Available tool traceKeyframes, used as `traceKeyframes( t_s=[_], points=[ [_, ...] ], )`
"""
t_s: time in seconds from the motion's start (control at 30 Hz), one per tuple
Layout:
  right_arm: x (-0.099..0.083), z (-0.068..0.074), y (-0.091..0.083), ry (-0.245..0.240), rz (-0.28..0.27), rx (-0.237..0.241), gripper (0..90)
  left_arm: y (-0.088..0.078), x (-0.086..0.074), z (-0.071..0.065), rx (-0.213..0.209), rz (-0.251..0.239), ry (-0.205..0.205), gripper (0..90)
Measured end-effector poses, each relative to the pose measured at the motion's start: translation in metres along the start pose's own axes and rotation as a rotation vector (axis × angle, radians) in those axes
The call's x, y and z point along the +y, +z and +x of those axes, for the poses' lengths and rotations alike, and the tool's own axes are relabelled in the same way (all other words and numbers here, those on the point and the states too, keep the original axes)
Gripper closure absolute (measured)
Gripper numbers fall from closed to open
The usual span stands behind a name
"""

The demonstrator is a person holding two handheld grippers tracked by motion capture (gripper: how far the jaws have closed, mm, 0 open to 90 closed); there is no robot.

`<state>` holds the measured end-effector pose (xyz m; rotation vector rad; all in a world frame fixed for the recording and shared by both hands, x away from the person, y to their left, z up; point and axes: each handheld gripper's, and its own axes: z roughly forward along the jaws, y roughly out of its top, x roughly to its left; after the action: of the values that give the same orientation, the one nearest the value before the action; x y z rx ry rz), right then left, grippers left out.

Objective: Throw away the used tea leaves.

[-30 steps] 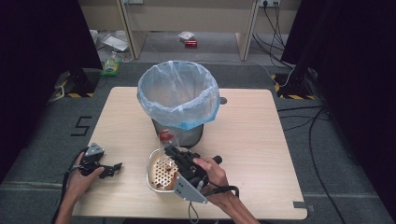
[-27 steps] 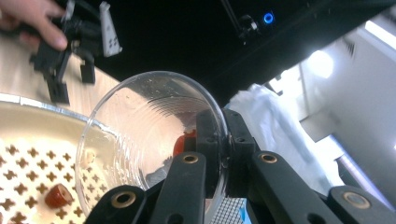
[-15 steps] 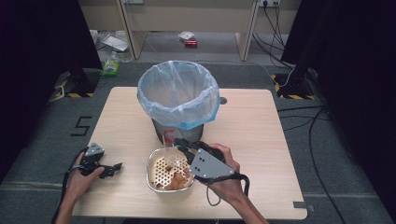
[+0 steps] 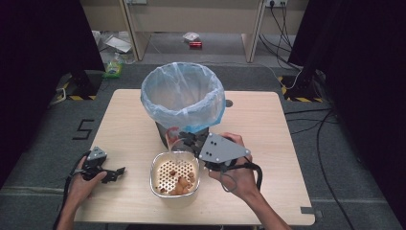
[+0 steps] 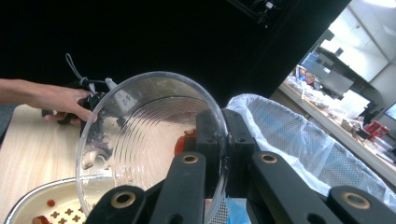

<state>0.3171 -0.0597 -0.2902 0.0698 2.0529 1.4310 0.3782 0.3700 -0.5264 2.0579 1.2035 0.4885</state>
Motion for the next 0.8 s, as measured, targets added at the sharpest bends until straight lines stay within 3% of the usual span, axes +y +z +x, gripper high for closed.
traceKeyframes(
  t_s=[0.17, 0.8],
  points=[
    [0.009, -0.009, -0.002, 0.026, 0.002, 0.019, 87.3, 0.000, 0.000, 0.000, 0.000, 0.000, 0.000, 0.0],
    [0.023, -0.052, -0.007, 0.081, -0.007, -0.043, 87.3, 0.000, 0.000, 0.000, 0.000, 0.000, 0.000, 0.0]
  ],
)
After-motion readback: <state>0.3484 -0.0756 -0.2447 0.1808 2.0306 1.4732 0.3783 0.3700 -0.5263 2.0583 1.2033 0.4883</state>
